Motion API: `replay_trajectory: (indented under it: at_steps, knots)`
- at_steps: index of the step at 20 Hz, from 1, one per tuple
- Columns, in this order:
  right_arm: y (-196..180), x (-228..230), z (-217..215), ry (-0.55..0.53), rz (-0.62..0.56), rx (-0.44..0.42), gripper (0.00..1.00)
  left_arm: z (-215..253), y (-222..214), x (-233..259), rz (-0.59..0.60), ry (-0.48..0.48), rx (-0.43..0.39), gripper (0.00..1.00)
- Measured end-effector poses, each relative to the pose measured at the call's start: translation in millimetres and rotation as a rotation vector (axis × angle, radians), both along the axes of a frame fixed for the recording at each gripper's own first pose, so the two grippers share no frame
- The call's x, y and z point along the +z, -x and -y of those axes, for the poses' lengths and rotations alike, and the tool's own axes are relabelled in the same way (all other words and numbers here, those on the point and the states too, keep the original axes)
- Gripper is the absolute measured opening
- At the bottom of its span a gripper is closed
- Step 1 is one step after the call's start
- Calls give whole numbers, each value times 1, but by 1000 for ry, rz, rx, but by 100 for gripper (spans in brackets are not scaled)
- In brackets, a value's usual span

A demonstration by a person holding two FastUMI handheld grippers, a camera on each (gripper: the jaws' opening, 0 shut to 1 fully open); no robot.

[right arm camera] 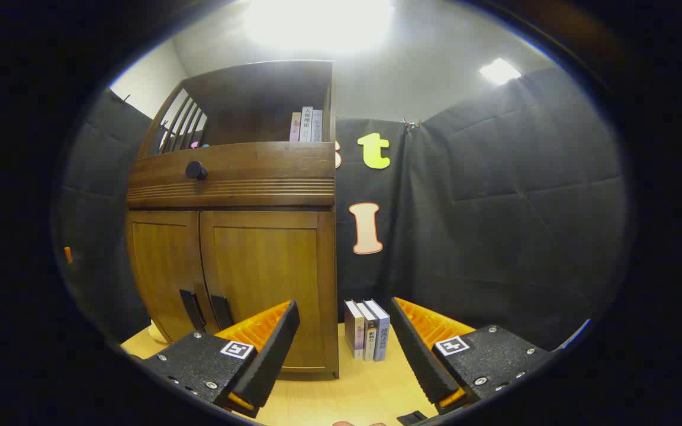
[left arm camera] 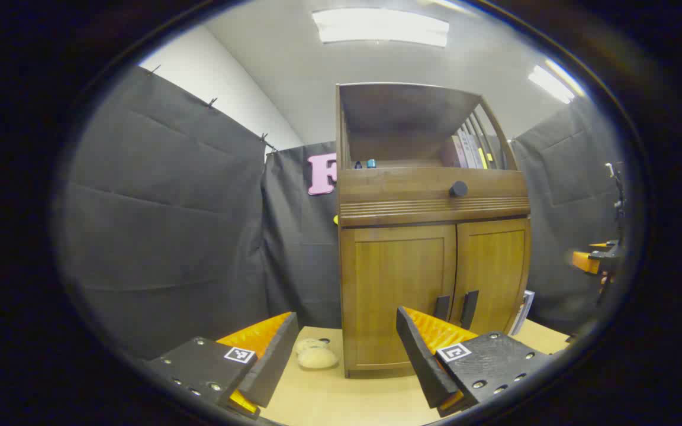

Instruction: Open the right door of the double-door shoe cabinet with the right hand, and open the left door with the left hand.

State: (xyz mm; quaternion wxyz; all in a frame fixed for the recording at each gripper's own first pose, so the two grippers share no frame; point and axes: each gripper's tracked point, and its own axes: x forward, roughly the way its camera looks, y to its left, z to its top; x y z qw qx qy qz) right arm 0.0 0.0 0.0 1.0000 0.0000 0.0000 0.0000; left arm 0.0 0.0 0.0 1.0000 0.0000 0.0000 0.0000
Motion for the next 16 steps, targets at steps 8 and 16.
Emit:
replay_trajectory:
  at_steps: [8,16]
  knots:
    - [-3,-5,-11,-17,-18,40,95,7,1,-18,-26,41,-2,100]
    - [-2,-12,-32,-9,-31,91,95,7,3,-31,-41,77,15,100]
